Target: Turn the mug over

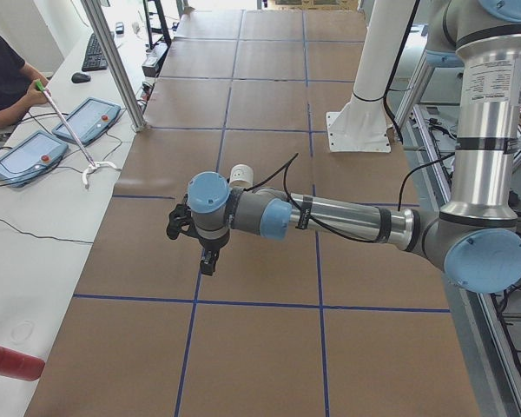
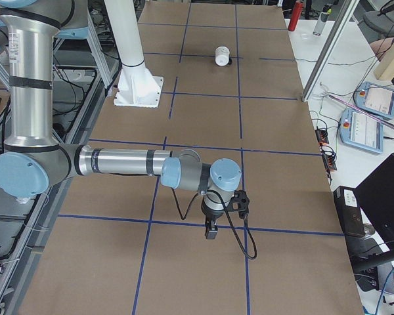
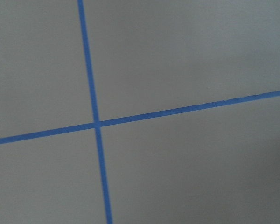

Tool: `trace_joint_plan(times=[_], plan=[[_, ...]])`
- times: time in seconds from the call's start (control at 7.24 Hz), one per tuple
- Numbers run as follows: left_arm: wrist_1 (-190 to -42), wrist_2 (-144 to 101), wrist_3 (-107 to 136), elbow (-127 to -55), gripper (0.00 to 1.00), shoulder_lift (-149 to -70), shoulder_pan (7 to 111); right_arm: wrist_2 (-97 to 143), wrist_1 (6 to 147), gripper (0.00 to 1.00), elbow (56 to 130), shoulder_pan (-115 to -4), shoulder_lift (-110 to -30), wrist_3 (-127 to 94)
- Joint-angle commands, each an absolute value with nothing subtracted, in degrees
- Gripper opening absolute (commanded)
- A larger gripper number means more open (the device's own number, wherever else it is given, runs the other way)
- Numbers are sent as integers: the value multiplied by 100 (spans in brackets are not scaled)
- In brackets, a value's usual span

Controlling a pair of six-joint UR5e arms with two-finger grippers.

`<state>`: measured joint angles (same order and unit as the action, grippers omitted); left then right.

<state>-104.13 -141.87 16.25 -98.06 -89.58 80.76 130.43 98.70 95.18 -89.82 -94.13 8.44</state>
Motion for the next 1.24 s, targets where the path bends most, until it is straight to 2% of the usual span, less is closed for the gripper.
trace_joint_plan(times=[0.0,0.14,0.41,0.55,1.11], plan=[[-12033,-14247,4215,-9756,100,-8895,7203,13043,9870,100,9519,-8982,-9413,844],[-13207,-14256,5272,-9547,100,-8842,6989,13043,9870,100,9519,-8982,-9413,844],[-16400,-13838,7730,-8452,100,-8850,6313,13043,9870,100,9510,-8982,-9413,844],[-17462,-13329,8778,-8229,100,-8851,6050,13043,9870,100,9518,-8982,-9413,844],[-18689,-11737,10089,-8235,100,-9290,5152,13043,9870,100,9518,-8982,-9413,844]])
